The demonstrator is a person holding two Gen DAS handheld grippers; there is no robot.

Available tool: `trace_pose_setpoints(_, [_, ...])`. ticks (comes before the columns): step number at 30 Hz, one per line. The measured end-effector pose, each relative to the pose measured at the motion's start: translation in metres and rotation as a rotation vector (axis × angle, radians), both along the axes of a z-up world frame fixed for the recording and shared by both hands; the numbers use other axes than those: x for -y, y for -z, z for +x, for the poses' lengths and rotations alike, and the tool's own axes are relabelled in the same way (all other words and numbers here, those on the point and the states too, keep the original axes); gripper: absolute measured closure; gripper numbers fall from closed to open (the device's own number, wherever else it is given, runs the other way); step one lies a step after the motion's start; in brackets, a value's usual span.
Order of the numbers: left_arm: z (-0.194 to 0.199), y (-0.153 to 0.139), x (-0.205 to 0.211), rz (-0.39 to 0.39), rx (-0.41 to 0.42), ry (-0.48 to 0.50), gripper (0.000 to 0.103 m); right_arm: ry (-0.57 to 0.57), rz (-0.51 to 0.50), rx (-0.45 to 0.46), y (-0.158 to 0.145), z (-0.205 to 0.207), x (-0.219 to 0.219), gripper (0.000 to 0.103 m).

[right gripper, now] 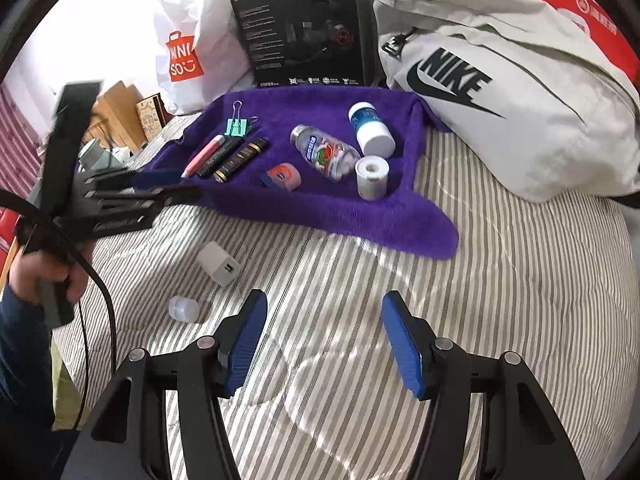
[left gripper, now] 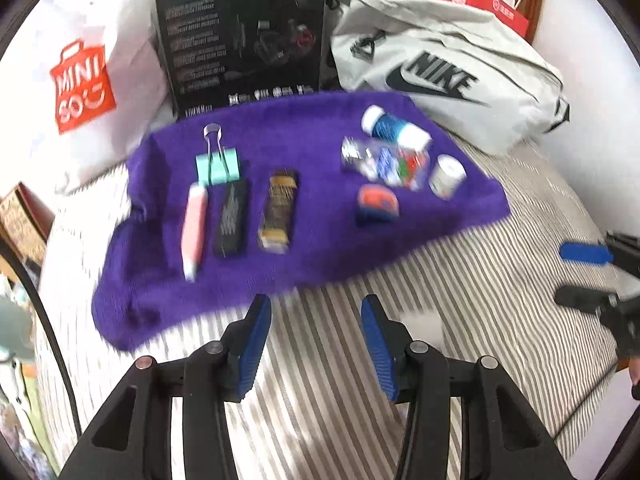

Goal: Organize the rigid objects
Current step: 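Grasp the white cap with the left tool and lift it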

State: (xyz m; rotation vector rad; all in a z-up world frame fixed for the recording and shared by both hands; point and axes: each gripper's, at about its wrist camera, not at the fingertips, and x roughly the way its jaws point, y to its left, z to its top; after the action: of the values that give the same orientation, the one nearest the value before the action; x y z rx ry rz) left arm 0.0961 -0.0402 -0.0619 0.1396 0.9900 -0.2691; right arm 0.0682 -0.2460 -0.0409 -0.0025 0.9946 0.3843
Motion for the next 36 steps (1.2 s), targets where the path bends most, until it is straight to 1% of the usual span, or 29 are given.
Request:
trace_pose_setpoints(3, [-0.019, 0.008, 0.003, -0.035, -0.026, -0.011, 0.058, 0.015, -0.01, -0.005, 0.002, -0.006, 0.001, 0.041])
trace_pose_setpoints(6, [-0.035, 0.013, 0.004, -0.086, -0.055, -0.03, 0.058, 0.026, -0.011, -0.012, 0.004, -0.01, 0.001, 0.04])
trace_pose_setpoints(10, [-0.048, 0.019, 0.01, -0.13, -0.081, -0.047, 0.058, 0.015, -0.026, -0.015, 0.004, -0.017, -0.003, 0.039])
trace_pose_setpoints(12, [-0.052, 0.023, 0.015, -0.128, -0.088, -0.049, 0.058, 0.005, -0.038, -0.015, 0.004, -0.019, -0.006, 0.038])
trace_pose_setpoints(15, [-0.053, 0.026, 0.02, -0.146, -0.091, -0.041, 0.057, -0.009, -0.041, -0.019, 0.006, -0.024, -0.009, 0.038])
trace_pose_setpoints(18, [-0.053, 0.028, 0.024, -0.142, -0.094, -0.023, 0.057, -0.016, -0.048, -0.026, 0.009, -0.027, -0.01, 0.038])
trace_pose_setpoints(21, [-0.056, 0.031, 0.026, -0.116, -0.095, -0.001, 0.057, -0.008, -0.05, -0.04, 0.014, -0.03, -0.006, 0.038])
trace_pose_setpoints(22, [-0.056, 0.034, 0.026, -0.097, -0.096, 0.001, 0.057, -0.004, -0.052, -0.044, 0.016, -0.031, -0.005, 0.038])
trace_pose_setpoints(23, [-0.057, 0.034, 0.026, -0.095, -0.09, 0.007, 0.059, 0.0, -0.053, -0.046, 0.018, -0.032, -0.003, 0.038])
trace_pose_setpoints(28, [-0.059, 0.034, 0.024, -0.115, -0.075, 0.019, 0.059, 0.024, -0.049, -0.061, 0.024, -0.032, 0.006, 0.038])
trace_pose_setpoints(30, [-0.062, 0.033, 0.027, -0.087, -0.061, 0.042, 0.066, 0.031, -0.048, -0.064, 0.026, -0.032, 0.009, 0.038])
trace_pose_setpoints(31, [-0.064, 0.033, 0.028, -0.084, -0.058, 0.057, 0.076, 0.034, -0.048, -0.067, 0.027, -0.032, 0.011, 0.038])
trace_pose_setpoints(32, [-0.065, 0.034, 0.029, -0.085, -0.061, 0.069, 0.08, 0.039, -0.049, -0.07, 0.029, -0.032, 0.013, 0.038])
trace_pose_setpoints(36, [-0.068, 0.034, 0.029, -0.079, -0.047, 0.095, 0.08, 0.049, -0.05, -0.08, 0.033, -0.032, 0.018, 0.038])
